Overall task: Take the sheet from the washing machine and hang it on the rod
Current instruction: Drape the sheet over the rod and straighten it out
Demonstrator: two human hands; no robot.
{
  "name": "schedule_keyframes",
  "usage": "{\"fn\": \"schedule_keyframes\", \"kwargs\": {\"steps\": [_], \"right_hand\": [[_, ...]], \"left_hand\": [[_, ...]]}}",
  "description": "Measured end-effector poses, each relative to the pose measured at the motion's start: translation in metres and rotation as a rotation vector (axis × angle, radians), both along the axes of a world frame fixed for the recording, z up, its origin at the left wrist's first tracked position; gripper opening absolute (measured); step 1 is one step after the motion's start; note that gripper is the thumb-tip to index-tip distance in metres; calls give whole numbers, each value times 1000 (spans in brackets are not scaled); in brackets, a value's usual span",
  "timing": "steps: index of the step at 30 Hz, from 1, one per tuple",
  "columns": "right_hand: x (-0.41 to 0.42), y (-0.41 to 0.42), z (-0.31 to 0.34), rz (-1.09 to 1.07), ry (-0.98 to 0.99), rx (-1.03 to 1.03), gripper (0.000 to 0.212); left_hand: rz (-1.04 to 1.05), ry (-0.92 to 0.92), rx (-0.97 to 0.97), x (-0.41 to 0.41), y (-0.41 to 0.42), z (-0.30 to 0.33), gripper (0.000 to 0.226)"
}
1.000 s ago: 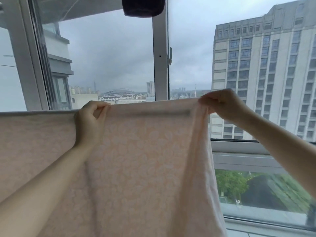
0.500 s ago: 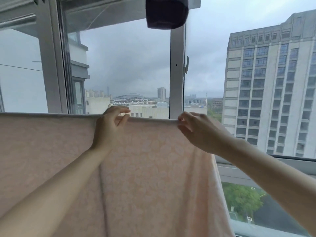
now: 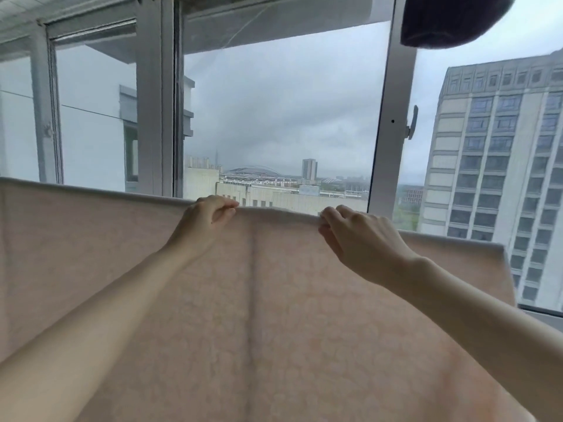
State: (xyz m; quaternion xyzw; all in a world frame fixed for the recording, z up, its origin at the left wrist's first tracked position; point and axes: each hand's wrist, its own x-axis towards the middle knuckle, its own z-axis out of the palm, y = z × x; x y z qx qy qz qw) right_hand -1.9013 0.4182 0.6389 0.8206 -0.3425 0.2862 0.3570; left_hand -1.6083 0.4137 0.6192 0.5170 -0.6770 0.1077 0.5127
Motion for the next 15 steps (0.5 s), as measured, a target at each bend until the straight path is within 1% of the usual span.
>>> {"fn": "schedule_keyframes", "kwargs": {"steps": [6,8,10,12,14,15], "right_hand": [[100,-19,6,-32,-36,27,35],[133,-25,5,-53,-36,21,33],[162,-31,2,-81,-22,9,32],[188,-36,0,-94,-17,23,31],[211,-40,-1,-94,0,44,32],[221,-41,-1,-95,12,46,33]], "left_hand": [[24,-126,-59,84,-14,-6,27],[72,-177,-98,110,-20,-9,26],[127,-178,-121,134,-27,-10,23],[195,-114,-142,154,-31,-13,20],[276,69,-124,170,-31,-21,22],[311,176,-52,174,-29,-25,30]]}}
